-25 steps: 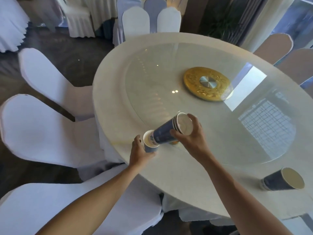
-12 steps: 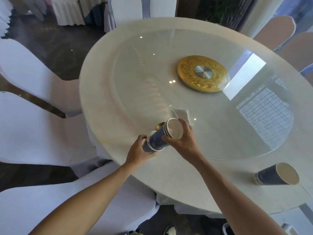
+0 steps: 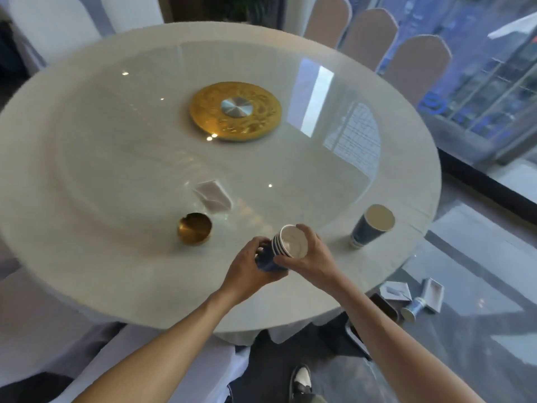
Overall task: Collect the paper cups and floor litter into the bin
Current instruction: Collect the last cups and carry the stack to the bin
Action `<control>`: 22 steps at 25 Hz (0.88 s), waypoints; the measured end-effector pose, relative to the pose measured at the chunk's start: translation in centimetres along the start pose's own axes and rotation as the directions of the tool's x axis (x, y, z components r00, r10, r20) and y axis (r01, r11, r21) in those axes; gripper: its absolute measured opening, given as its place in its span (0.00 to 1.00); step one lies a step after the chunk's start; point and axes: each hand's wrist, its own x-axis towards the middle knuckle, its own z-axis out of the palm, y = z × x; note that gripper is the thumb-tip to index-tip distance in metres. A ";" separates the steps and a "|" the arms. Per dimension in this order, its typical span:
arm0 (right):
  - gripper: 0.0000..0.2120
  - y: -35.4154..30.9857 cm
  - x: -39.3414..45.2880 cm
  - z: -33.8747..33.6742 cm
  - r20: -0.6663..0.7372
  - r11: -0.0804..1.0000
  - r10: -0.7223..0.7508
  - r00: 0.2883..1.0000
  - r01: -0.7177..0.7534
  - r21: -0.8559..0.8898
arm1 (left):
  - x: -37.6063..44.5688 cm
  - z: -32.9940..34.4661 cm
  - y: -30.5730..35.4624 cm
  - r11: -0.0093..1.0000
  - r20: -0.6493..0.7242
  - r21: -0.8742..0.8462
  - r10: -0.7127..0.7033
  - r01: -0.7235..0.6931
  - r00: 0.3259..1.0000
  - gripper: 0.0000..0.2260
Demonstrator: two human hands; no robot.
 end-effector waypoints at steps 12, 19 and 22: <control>0.38 12.4 -0.9 -19.8 -0.015 0.999 -0.050 0.999 0.051 0.013 | 3.4 18.9 11.6 0.999 0.016 0.015 0.040 -0.040 0.999 0.30; 0.39 12.6 1.6 -27.9 -0.146 0.991 -0.130 0.981 0.131 -0.002 | 6.6 21.8 15.0 0.995 -0.041 0.011 0.099 -0.098 0.994 0.33; 0.37 11.1 3.6 -30.4 -0.231 0.989 -0.133 0.964 0.144 0.033 | 9.3 21.3 14.6 0.997 -0.071 0.013 0.076 -0.075 0.995 0.40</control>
